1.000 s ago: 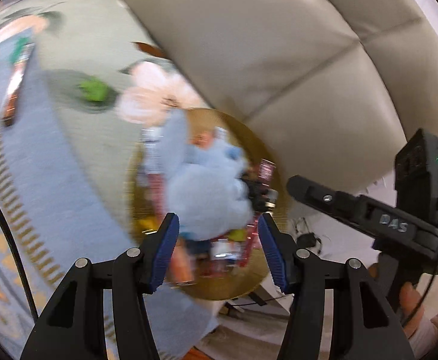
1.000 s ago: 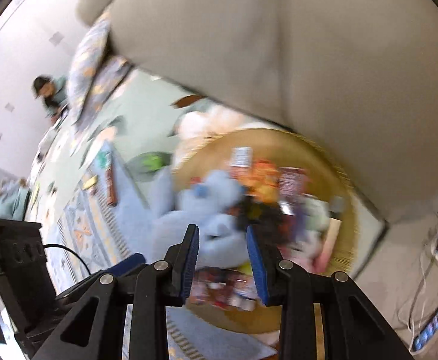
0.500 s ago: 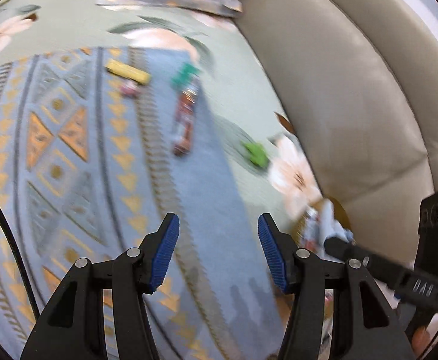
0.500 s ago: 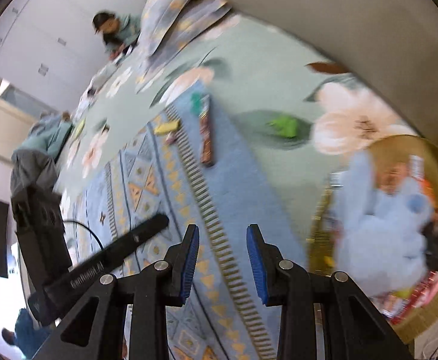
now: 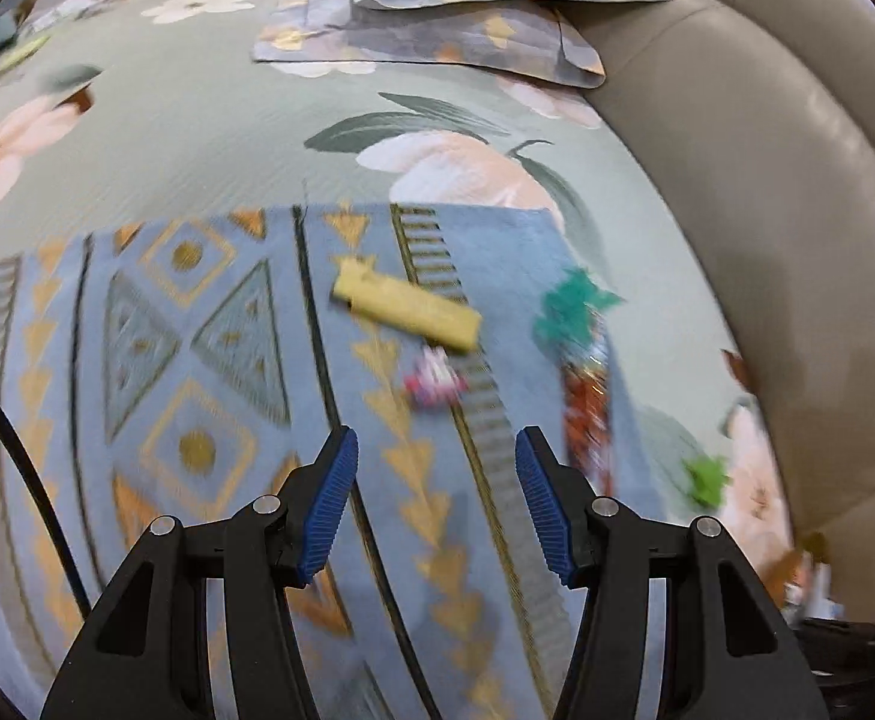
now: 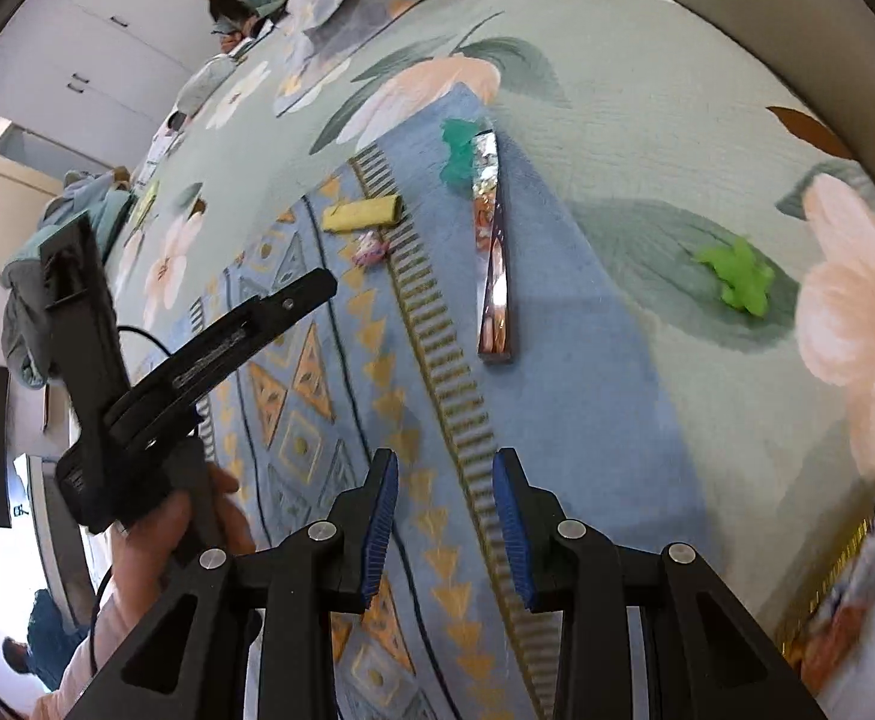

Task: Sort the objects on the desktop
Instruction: 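Grasp the pink figurine with the left tool while the right grasps the long snack stick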

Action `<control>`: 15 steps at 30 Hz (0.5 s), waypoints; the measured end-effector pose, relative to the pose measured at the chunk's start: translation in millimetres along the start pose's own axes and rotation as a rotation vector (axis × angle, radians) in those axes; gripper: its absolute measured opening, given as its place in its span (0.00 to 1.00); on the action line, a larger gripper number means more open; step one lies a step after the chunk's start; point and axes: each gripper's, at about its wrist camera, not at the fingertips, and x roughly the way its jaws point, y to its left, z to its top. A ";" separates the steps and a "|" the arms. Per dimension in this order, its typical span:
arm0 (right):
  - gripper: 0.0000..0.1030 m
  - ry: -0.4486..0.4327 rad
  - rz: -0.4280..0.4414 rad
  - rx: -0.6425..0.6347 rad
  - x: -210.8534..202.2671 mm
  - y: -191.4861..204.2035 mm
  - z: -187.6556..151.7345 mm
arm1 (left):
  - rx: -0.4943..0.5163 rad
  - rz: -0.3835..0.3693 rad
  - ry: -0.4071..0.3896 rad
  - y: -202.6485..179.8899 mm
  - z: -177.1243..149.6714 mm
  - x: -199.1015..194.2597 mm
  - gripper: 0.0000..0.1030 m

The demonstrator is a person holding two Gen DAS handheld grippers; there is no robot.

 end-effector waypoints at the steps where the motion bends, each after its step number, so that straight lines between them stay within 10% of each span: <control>1: 0.31 0.000 -0.006 0.012 4.0 -3.3 6.0 | 0.014 0.003 0.003 -1.2 2.7 6.7 0.51; 11: 0.31 -0.006 -0.046 0.092 26.3 -24.5 40.8 | 0.171 -0.005 -0.014 -13.9 9.6 41.5 0.49; 15: 0.31 -0.022 -0.077 0.089 35.3 -22.5 53.2 | 0.185 -0.001 -0.035 -13.4 8.0 44.7 0.24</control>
